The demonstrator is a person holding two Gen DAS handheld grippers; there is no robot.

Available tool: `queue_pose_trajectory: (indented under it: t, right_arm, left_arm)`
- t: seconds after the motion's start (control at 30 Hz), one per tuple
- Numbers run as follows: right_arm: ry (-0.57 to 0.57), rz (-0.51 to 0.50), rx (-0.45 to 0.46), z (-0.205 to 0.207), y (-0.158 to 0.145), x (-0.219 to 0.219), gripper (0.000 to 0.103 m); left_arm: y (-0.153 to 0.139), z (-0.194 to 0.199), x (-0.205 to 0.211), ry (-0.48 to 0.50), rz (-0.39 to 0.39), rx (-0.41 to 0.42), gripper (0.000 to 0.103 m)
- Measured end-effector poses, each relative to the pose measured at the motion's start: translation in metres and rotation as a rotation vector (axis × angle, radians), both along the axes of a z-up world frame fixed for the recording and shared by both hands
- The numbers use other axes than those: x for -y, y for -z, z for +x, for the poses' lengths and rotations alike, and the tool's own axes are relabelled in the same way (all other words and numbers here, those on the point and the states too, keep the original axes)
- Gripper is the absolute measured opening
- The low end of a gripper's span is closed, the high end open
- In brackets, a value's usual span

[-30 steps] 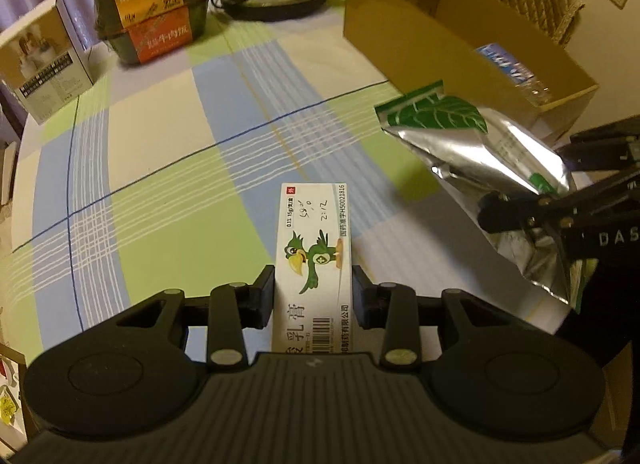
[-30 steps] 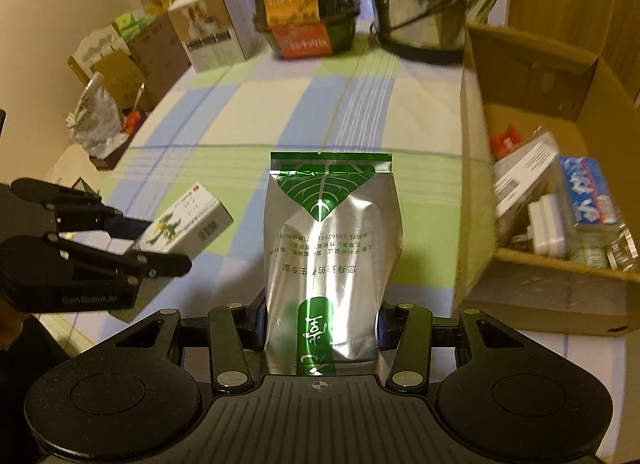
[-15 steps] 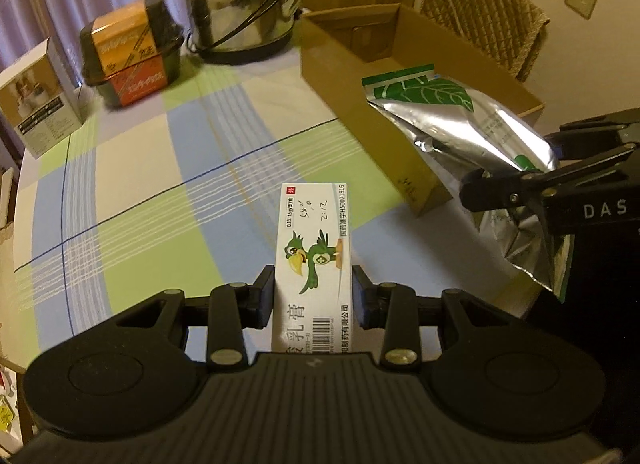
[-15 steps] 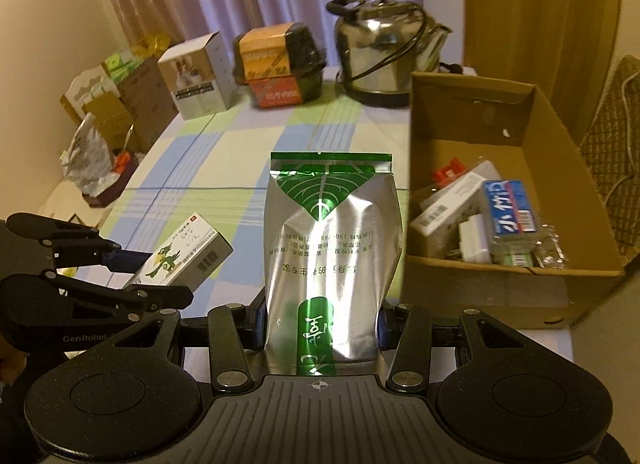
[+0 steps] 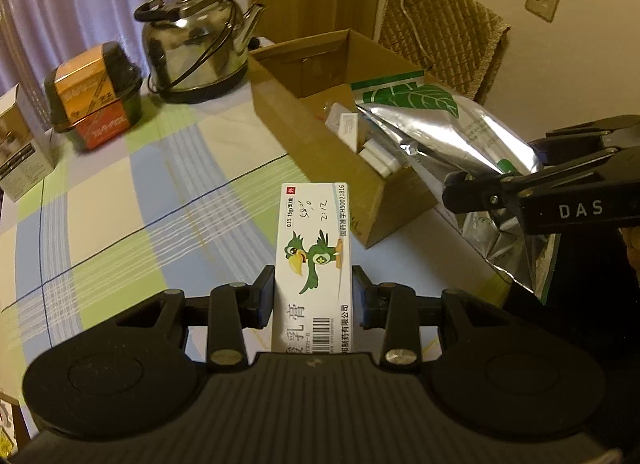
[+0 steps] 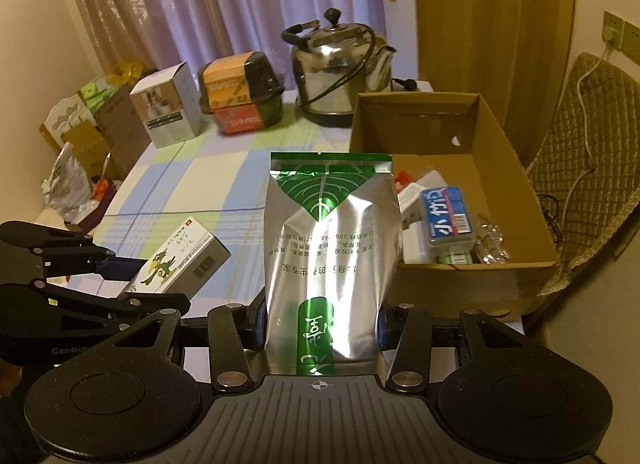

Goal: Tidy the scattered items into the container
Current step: 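Carry the tea bag and ointment box with both tools over the cardboard box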

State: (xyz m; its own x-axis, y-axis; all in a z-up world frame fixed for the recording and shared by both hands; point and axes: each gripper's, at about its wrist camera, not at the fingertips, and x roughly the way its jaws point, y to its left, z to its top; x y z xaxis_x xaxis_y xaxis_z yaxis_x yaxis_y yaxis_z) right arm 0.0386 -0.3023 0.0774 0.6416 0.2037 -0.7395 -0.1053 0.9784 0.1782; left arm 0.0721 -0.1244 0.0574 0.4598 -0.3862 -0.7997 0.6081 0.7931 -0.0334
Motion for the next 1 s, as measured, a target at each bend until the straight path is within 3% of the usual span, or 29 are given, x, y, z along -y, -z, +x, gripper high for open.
queue_pose_trajectory:
  t: [1.0]
  right_arm:
    - [0.118,-0.052,0.026,0.031,-0.010,0.071,0.049]
  left_arm:
    - [-0.022,0.048,0.086,0.080,-0.043,0.029,0.033]
